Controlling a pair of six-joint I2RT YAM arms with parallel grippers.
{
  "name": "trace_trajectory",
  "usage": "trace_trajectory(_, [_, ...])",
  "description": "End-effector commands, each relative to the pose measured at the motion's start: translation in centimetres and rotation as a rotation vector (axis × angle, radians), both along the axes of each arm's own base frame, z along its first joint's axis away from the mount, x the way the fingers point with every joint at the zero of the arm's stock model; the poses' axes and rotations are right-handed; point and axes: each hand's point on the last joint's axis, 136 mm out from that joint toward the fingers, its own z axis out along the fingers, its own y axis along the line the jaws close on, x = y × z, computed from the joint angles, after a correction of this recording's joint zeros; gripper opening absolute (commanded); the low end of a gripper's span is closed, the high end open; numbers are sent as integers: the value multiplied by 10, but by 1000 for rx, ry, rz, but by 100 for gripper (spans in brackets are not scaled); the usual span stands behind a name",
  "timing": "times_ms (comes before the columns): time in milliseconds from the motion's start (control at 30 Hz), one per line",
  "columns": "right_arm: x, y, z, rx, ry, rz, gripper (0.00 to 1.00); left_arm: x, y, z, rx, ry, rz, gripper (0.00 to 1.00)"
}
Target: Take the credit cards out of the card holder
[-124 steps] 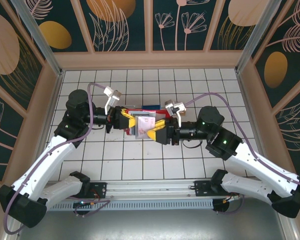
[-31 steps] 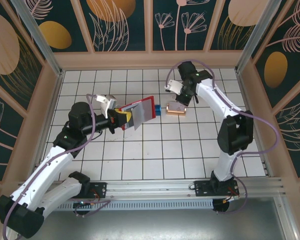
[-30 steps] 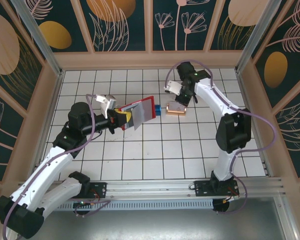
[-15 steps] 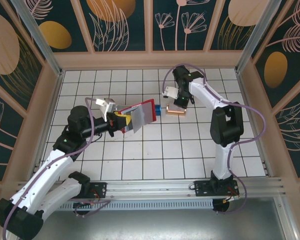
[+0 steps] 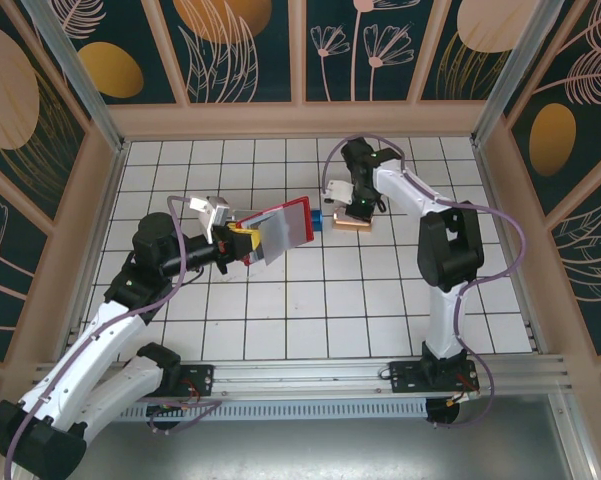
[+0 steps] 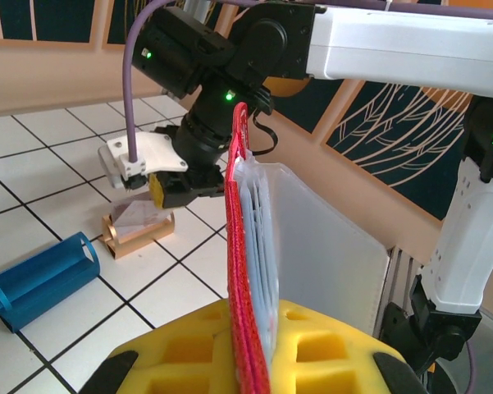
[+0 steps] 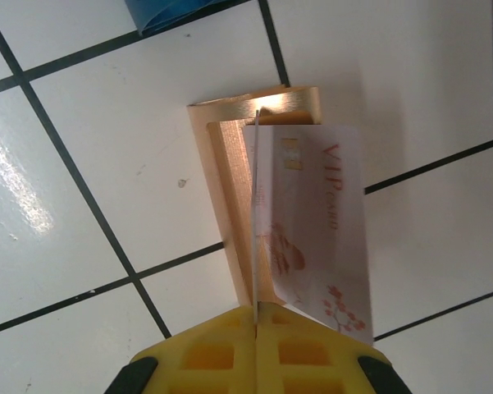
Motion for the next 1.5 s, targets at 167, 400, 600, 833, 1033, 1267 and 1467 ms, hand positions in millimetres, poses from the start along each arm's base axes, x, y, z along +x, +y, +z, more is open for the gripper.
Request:
trace_trajectory(167, [-5,-9,-16,-68,11,51,0,-4,0,12,-32,-42,-18,0])
trace_trajectory(400, [5,-16,-12,-110,-48,43,9,-5,0,15,-35,-43,-26,0])
trace_trajectory(600, [28,-23,-3,-158,-150,6,11,-5,0,17,-37,-46,-24,0])
trace_trajectory(833, [36,-19,12,-141,-202,2,11,-4,-1,19,-37,-48,-26,0])
trace_trajectory(1033, [29,-14,11,-117,-179,21,12,-5,-1,20,-40,-49,-32,0])
trace_trajectory(1267, [29,-14,9,-129,-184,25,16,-5,-1,21,-39,-51,-32,0])
trace_trajectory(1467, [48,-21,23,-165,-284,-11,23,-5,-1,21,-40,-51,-28,0])
